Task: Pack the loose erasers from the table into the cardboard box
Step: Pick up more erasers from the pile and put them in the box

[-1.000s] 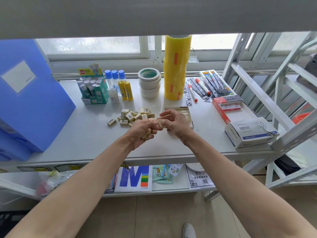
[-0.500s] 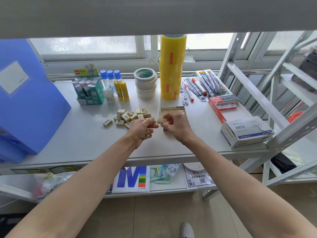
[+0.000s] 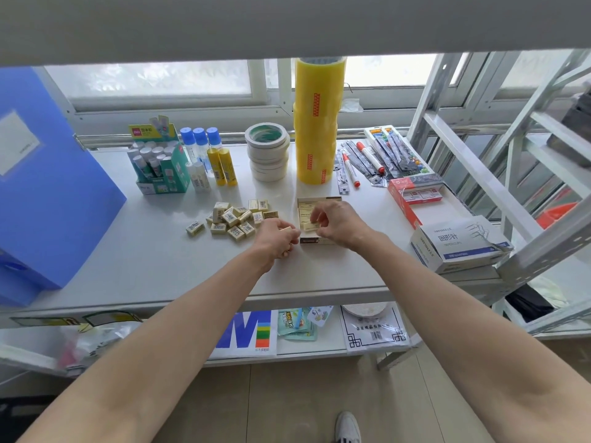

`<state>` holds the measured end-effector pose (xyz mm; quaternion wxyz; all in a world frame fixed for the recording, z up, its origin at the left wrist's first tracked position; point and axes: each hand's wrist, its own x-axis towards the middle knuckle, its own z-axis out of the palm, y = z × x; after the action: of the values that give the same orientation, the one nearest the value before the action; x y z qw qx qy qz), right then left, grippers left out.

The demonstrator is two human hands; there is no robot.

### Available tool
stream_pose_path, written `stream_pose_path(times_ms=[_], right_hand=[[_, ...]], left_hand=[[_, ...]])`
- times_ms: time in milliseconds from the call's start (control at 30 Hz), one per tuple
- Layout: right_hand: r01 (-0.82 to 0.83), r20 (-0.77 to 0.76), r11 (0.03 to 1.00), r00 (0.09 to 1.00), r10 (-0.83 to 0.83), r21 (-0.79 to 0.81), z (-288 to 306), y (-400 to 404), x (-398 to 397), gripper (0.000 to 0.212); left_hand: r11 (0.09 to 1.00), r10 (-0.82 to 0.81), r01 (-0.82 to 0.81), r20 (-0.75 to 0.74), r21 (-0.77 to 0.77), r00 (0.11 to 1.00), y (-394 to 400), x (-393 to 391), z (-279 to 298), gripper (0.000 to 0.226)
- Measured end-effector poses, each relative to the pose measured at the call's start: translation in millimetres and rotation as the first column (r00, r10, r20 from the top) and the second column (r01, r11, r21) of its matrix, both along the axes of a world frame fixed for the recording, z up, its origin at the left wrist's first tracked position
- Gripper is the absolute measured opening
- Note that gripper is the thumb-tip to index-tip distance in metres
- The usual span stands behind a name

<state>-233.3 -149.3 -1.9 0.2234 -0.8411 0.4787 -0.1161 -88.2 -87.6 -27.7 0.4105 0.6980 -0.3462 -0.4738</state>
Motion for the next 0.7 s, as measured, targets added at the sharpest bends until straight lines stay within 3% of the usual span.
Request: stream_pose_path(times_ms=[300,700], right_hand=[[0.041,-0.007,0.999,0.999,-0.041,0.005,-7,-2,8,0.014],[0.095,0.050,0.995,0.994,-0.096,0.028,-12,3,8,0.014]], left_hand=[[0.999,-0.039,0.039,0.053,0.008,0.998,-2,-3,-4,0.002],[0.998,-0.055,0.055,0.069,0.006,0.996,-1,-5,-2,0.006]])
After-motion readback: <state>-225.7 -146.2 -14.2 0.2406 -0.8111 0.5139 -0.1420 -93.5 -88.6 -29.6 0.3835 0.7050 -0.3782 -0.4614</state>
